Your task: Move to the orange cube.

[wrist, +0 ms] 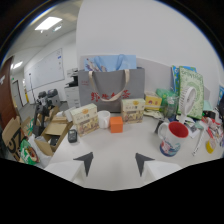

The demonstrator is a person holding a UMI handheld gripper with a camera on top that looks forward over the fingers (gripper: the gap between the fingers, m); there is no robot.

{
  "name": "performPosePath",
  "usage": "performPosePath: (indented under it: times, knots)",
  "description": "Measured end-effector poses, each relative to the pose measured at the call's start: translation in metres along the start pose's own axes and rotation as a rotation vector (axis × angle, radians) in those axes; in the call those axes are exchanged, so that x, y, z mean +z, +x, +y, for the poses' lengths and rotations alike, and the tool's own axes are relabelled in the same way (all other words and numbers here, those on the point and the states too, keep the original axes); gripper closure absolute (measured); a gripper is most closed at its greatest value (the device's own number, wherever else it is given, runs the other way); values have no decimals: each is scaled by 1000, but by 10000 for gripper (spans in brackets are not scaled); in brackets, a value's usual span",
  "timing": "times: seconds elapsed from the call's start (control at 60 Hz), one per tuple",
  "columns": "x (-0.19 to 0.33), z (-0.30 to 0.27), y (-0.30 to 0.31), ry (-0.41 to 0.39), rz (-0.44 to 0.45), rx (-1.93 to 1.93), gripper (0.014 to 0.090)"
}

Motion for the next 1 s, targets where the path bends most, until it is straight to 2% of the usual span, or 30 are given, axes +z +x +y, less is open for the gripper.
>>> performPosePath:
  times: [0.283, 0.517, 0.717, 1.0]
  knots:
    - [95, -6, 14, -58, -2, 8, 208]
    - [157, -19, 24, -66, 6, 1, 205]
    - [181, -26, 27, -73, 3, -11, 206]
    - [189, -27, 27, -83, -1, -3, 204]
